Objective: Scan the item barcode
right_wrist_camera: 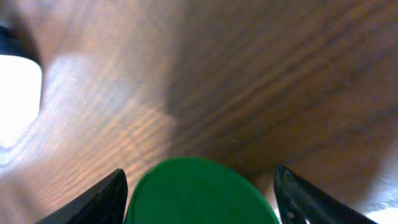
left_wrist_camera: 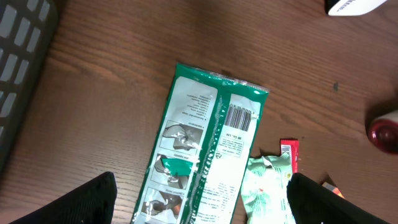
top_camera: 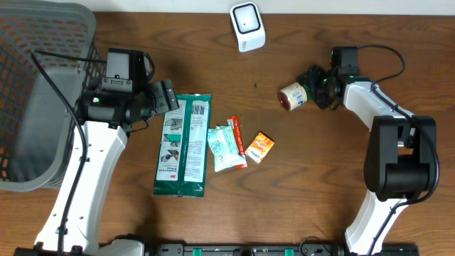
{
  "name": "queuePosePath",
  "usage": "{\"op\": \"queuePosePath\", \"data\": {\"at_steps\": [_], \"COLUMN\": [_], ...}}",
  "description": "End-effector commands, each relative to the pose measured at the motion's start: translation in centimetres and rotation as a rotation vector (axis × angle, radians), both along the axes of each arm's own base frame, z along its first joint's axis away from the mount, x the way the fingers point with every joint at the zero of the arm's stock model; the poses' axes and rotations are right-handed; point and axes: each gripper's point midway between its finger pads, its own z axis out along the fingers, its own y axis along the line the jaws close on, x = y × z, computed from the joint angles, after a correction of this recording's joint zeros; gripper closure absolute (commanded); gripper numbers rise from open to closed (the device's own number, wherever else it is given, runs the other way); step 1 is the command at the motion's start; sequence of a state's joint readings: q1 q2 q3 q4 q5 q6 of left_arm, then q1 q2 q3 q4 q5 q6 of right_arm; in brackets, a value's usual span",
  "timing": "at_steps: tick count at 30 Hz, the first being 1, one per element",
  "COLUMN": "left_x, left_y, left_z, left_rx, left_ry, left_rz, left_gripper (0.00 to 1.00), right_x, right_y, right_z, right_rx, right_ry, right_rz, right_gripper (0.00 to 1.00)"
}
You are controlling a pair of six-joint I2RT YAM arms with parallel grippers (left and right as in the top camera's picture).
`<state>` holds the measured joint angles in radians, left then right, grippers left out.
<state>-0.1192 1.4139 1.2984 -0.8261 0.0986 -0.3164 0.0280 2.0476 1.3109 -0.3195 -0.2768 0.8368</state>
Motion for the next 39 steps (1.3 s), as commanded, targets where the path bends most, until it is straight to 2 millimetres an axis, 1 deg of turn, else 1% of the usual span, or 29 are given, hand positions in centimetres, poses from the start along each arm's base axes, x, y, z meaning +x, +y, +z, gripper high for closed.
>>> {"op": "queuePosePath", "data": {"at_steps": [1, 2, 4, 6, 10, 14, 16, 18, 21, 22, 26, 28, 31, 33, 36, 38, 39], "left_x": [0.1, 0.1, 0.1, 0.1, 0.1, 0.1, 0.1, 0.1, 0.1, 0.1, 0.1, 0.1, 0.1, 0.1, 0.1, 0.1, 0.1], "left_y": [0.2, 0.2, 0.2, 0.2, 0.2, 0.2, 0.2, 0.2, 0.2, 0.2, 0.2, 0.2, 0.2, 0.2, 0.2, 0.2, 0.2], "left_z": [-0.1, -0.1, -0.1, -0.1, -0.1, -0.1, -0.1, -0.1, -0.1, -0.1, -0.1, -0.1, -0.1, -0.1, -0.1, -0.1, -0.1], "left_rx": [0.01, 0.01, 0.01, 0.01, 0.01, 0.01, 0.01, 0.01, 0.01, 0.01, 0.01, 0.01, 0.01, 0.01, 0.01, 0.01, 0.01], "left_ry": [0.002, 0.002, 0.002, 0.002, 0.002, 0.002, 0.002, 0.002, 0.002, 0.002, 0.002, 0.002, 0.002, 0.003, 0.002, 0.002, 0.002], "left_rz": [-0.002, -0.002, -0.002, -0.002, -0.002, -0.002, -0.002, -0.002, -0.002, -0.002, -0.002, -0.002, -0.002, -0.002, -0.002, -0.002, -0.002], "left_gripper": [0.12, 0.12, 0.12, 0.12, 0.12, 0.12, 0.12, 0.12, 0.12, 0.12, 0.12, 0.12, 0.12, 0.12, 0.12, 0.12, 0.12], "right_x": [-0.8, -0.9, -1.0, -1.0, -1.2, -1.5, -1.6, -1.6, -1.5, -1.6, -1.9, -1.9, -2.2, -2.5, -3.0, -3.5, -3.8], "right_y": [0.1, 0.3, 0.6, 0.9, 0.9, 0.9, 0.8, 0.7, 0.4, 0.1, -1.1, -1.4, -1.3, -0.7, 0.4, 1.0, 0.8], "right_z": [-1.1, -1.0, -0.9, -0.8, -0.9, -1.0, -0.9, -0.6, 0.4, 0.8, 3.2, 4.9, 7.2, 8.4, 9.0, 8.7, 8.4], "right_rx": [0.011, 0.026, 0.058, 0.086, 0.09, 0.089, 0.088, 0.078, 0.042, 0.021, -0.097, -0.166, -0.25, -0.293, -0.342, -0.399, -0.449], "right_ry": [0.042, 0.045, 0.054, 0.061, 0.072, 0.086, 0.088, 0.077, 0.049, 0.043, -0.003, -0.048, -0.102, -0.133, -0.148, -0.135, -0.116], "right_rz": [0.0, 0.002, -0.004, -0.014, -0.023, -0.023, -0.023, -0.005, 0.027, 0.031, 0.052, 0.09, 0.149, 0.2, 0.262, 0.292, 0.29], "right_gripper": [0.23, 0.18, 0.14, 0.14, 0.15, 0.22, 0.3, 0.36, 0.43, 0.44, 0.45, 0.46, 0.46, 0.46, 0.45, 0.45, 0.45]}}
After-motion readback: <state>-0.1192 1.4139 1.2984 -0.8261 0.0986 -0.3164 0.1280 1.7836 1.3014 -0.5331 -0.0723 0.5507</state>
